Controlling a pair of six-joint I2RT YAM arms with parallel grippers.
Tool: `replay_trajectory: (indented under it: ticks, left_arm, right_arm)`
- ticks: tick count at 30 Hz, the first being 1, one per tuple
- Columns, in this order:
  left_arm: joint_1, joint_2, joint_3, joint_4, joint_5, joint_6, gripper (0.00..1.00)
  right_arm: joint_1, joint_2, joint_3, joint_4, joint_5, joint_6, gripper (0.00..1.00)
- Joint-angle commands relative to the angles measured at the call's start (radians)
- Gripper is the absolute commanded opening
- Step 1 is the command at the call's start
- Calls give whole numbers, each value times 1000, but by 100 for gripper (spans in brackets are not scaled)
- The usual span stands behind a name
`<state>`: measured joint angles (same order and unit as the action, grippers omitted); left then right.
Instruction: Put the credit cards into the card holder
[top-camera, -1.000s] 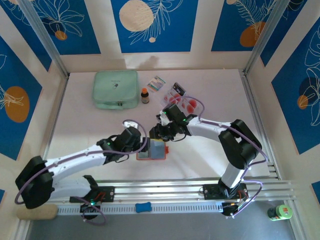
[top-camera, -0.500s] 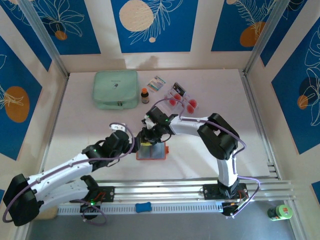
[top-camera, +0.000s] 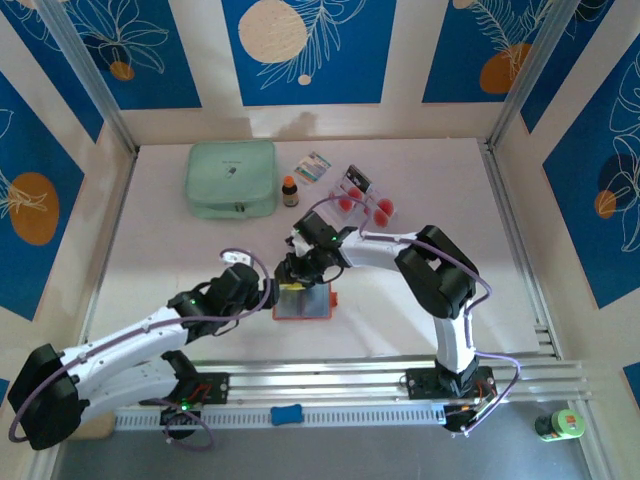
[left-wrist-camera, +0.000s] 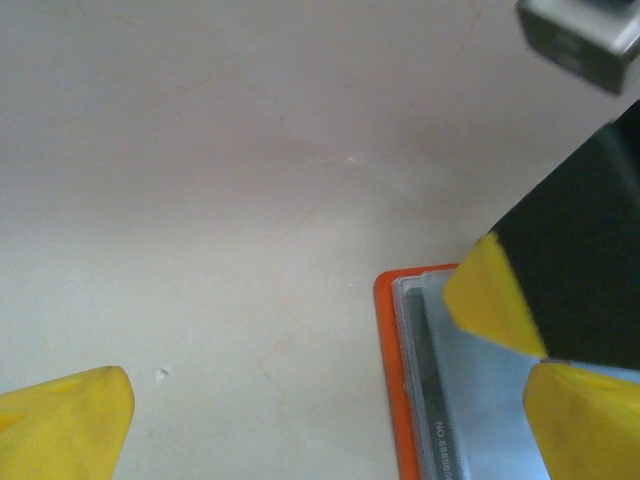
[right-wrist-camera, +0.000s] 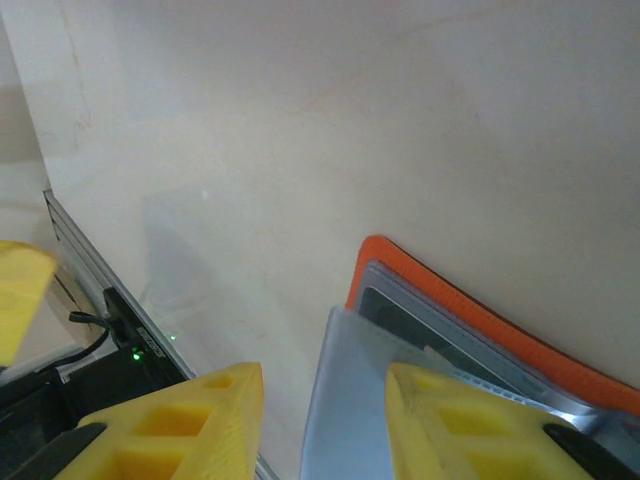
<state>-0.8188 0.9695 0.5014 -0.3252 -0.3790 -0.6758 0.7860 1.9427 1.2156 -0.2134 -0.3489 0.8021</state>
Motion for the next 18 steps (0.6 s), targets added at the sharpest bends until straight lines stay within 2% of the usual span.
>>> replay_trajectory:
  ticks: [1,18]
  left_arm:
    - [9,23,-6,35,20,-7,100]
    - [8,135,34,87,60,13,100]
  right_arm:
    - [-17,-58,-7,-6,-30,6,37]
    - [-22,-13,-73,94,-61,59,36]
